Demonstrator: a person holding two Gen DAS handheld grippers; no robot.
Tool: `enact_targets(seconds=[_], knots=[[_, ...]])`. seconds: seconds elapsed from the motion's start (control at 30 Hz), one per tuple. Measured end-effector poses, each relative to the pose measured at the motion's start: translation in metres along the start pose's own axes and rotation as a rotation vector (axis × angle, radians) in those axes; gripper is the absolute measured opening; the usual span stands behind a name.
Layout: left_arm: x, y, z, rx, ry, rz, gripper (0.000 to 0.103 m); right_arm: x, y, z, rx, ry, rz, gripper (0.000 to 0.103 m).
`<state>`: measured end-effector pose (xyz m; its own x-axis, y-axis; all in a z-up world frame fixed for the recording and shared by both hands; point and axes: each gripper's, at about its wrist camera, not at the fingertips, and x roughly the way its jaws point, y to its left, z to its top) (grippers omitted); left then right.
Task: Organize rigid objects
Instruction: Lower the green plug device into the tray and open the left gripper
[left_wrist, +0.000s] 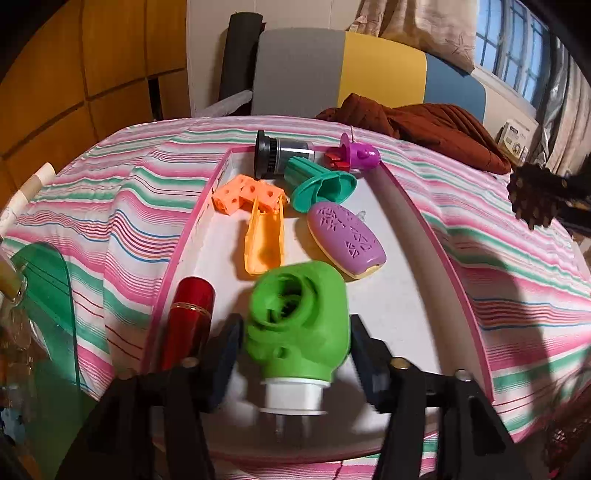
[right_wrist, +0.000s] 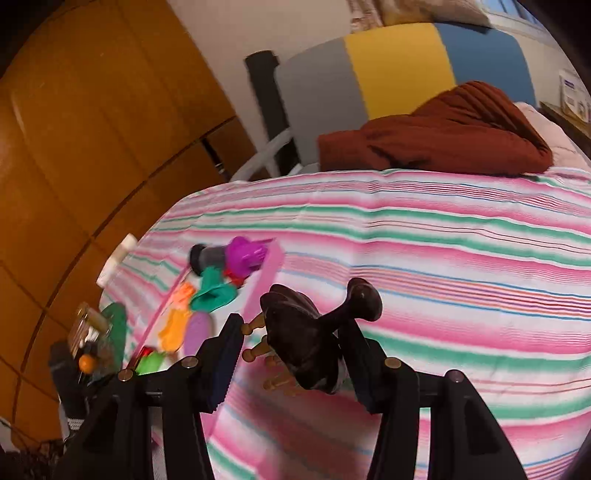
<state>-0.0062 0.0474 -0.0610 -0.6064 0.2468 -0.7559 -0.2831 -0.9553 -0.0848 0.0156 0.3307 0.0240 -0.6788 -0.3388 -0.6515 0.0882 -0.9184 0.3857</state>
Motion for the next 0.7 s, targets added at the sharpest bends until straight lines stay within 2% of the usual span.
enact_targets(seconds=[0.07,0.1,0.23,0.3,0.4,0.5,0.7], knots=[[-0.007,0.002,-0.003,-0.023,-0.02,-0.014,0.084,0.0,0.016,-0.005,-0.026,0.003,0.012,0.053],[-0.01,0.002,-0.003,-0.029,-0.029,-0.014,0.087,0.002,0.023,-0.007,-0.035,0.007,0.022,0.053],[-0.025,0.007,-0.006,-0.051,-0.063,-0.041,0.09,0.01,0.053,-0.017,-0.091,0.036,0.051,0.053],[-0.034,0.012,-0.007,-0.066,-0.089,-0.029,0.096,0.015,0.07,-0.022,-0.137,0.05,0.055,0.053],[-0.043,0.022,-0.007,-0.096,-0.119,-0.021,0.097,0.023,0.091,-0.03,-0.201,0.073,0.059,0.053],[-0.048,0.034,-0.005,-0.142,-0.133,-0.002,0.102,0.032,0.111,-0.038,-0.265,0.092,0.047,0.053],[-0.05,0.055,-0.002,-0.224,-0.12,0.039,0.103,0.046,0.142,-0.057,-0.429,0.116,-0.014,0.053]])
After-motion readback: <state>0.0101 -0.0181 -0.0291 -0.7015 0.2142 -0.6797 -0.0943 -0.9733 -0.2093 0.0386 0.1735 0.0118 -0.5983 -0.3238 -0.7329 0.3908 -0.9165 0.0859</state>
